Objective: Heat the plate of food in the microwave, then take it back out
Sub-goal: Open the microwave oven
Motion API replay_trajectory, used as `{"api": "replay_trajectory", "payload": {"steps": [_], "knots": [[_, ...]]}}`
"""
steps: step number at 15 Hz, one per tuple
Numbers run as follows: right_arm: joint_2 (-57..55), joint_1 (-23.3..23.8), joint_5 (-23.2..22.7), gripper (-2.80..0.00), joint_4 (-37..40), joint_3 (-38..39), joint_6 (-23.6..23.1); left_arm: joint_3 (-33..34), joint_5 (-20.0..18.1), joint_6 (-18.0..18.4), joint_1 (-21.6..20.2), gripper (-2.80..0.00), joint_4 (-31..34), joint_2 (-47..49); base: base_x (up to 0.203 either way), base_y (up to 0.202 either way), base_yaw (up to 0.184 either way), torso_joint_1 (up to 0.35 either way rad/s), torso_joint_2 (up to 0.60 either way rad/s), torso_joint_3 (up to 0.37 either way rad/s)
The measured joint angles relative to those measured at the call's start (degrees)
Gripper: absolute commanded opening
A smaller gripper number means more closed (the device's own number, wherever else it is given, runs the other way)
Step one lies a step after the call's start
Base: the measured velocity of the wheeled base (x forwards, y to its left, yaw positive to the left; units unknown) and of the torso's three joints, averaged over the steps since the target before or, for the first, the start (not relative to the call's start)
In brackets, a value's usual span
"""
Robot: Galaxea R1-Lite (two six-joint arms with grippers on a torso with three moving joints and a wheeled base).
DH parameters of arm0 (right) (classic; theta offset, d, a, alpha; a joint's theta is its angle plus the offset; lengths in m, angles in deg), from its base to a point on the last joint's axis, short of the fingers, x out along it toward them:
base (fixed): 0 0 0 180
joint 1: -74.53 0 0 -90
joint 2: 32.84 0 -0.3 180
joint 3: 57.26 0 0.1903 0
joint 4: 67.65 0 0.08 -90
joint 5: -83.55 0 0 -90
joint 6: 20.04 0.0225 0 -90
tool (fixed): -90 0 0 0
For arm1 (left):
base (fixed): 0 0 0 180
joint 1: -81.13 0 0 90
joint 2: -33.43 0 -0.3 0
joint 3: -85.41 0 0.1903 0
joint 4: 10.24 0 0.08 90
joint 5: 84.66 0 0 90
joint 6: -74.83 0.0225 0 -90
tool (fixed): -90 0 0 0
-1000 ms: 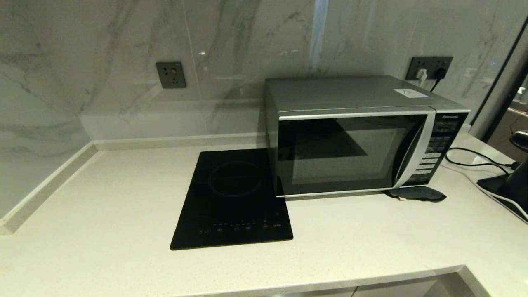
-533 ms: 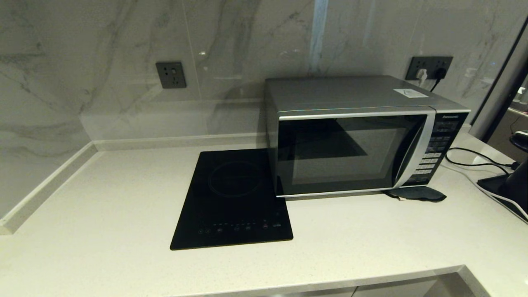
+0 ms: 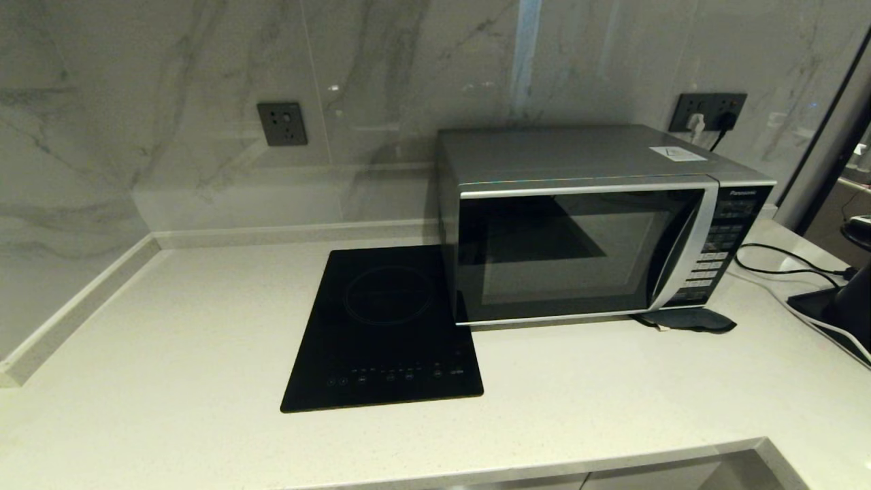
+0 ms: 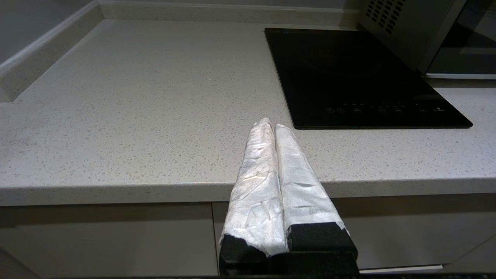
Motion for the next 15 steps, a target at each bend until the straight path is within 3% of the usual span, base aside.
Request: {"api": "replay_trajectory", "payload": {"steps": [15], "knots": [[-0.10,0.00,0.00,-2.80,0.02,0.00,-0.02,0.00,-0.02,0.00,0.00,-2.80,0.02,0.00,0.000,0.000,0.000,0.000,0.00,0.000]]}}
